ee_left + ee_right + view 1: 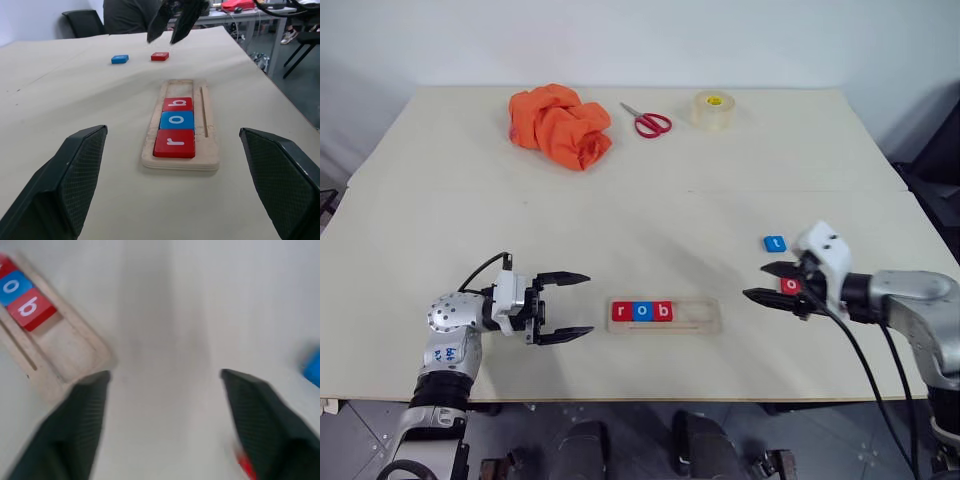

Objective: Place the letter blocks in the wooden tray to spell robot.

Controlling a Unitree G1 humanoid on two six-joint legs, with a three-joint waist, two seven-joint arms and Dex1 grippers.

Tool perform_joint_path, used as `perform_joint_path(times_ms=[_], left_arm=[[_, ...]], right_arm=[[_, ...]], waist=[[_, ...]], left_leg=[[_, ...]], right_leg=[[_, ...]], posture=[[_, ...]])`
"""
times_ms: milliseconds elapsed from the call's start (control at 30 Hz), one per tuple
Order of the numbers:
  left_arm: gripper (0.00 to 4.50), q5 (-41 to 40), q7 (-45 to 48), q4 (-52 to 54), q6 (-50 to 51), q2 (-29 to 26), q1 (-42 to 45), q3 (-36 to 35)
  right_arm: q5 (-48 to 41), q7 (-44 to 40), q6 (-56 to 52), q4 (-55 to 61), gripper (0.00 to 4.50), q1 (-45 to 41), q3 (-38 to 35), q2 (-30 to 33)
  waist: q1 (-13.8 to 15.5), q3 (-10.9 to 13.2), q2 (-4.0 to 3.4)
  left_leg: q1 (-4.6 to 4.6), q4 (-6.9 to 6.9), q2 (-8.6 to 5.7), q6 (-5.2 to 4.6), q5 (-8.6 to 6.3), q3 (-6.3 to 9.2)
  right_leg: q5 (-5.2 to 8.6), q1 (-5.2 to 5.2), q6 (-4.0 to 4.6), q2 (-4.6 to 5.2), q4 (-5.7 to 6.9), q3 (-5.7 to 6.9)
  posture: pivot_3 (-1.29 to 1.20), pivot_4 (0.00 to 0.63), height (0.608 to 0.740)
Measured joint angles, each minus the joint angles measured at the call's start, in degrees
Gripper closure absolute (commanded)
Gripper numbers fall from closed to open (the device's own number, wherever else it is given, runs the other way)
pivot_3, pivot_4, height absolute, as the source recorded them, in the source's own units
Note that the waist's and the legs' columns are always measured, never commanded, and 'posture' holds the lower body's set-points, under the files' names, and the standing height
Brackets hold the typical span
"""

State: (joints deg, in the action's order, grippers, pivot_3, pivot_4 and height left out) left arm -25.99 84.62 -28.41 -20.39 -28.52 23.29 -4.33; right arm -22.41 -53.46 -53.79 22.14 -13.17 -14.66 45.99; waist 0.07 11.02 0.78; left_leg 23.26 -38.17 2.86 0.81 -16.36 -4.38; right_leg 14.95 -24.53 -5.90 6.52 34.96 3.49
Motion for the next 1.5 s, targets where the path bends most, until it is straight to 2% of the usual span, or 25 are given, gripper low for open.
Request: perform_joint_path(times_ms=[167, 300, 400, 633, 1033, 1500], left_arm=[[0.00, 0.2, 0.0, -1.5, -0.3, 0.6, 0.9, 0.2], [0.00, 0.2, -0.4, -1.5, 0.0, 0.7, 0.8, 0.2], [0.00, 0.2, -0.7, -1.3, 0.5, 0.7, 0.2, 0.2], [0.00, 0.2, -0.9, -0.3, 1.5, 0.7, -0.1, 0.2], [0.00, 0.2, -1.1, 0.4, 2.1, 0.7, -0.2, 0.2], [0.00, 0.2, -2.6, 3.0, 3.0, 1.5, -1.1, 0.9]], right_arm=[[-1.3, 5.9, 1.4, 3.0, 0.06, 14.0, -12.8, -5.7], [-2.4, 11.2, 1.5, 7.4, 0.06, 18.9, -18.8, -10.1], [-3.3, 13.8, 2.3, 10.0, 0.06, 22.6, -20.4, -13.1], [-5.0, 15.3, 4.8, 9.7, 0.06, 24.2, -21.5, -13.4], [-5.4, 15.9, 10.9, 2.7, 0.06, 24.1, -19.4, -12.8], [-2.0, 31.7, 10.9, -2.3, 0.06, 9.7, -5.1, -22.2]], waist=[[0.9, -0.1, 0.09], [0.8, -0.1, 0.10], [0.8, -0.1, 0.10], [0.7, -0.1, 0.10], [0.6, -0.1, 0.10], [-0.1, -0.1, 0.10]], left_leg=[[-0.01, 0.02, -0.03, -0.02, 0.01, 0.02], [-0.09, 0.00, -0.02, -0.06, 0.04, -0.02], [-0.10, 0.01, 0.01, -0.06, 0.05, 0.03], [-0.09, 0.01, -0.01, -0.07, 0.06, 0.02], [-0.09, 0.00, -0.02, -0.07, 0.06, 0.02], [-0.07, 0.02, -0.03, -0.09, 0.07, 0.03]], right_leg=[[0.00, 0.04, -0.01, 0.01, -0.02, 0.01], [-0.05, 0.06, -0.07, 0.00, 0.01, -0.07], [-0.04, 0.08, -0.06, -0.03, 0.01, -0.05], [-0.03, 0.08, -0.05, -0.02, 0.00, -0.08], [-0.03, 0.09, -0.05, -0.02, 0.00, -0.08], [-0.03, 0.07, -0.05, 0.01, 0.02, -0.06]], posture=[[0.00, 0.150, 0.740], [0.00, 0.150, 0.740], [0.00, 0.150, 0.740], [0.00, 0.150, 0.740], [0.00, 0.150, 0.740], [0.00, 0.150, 0.740]])
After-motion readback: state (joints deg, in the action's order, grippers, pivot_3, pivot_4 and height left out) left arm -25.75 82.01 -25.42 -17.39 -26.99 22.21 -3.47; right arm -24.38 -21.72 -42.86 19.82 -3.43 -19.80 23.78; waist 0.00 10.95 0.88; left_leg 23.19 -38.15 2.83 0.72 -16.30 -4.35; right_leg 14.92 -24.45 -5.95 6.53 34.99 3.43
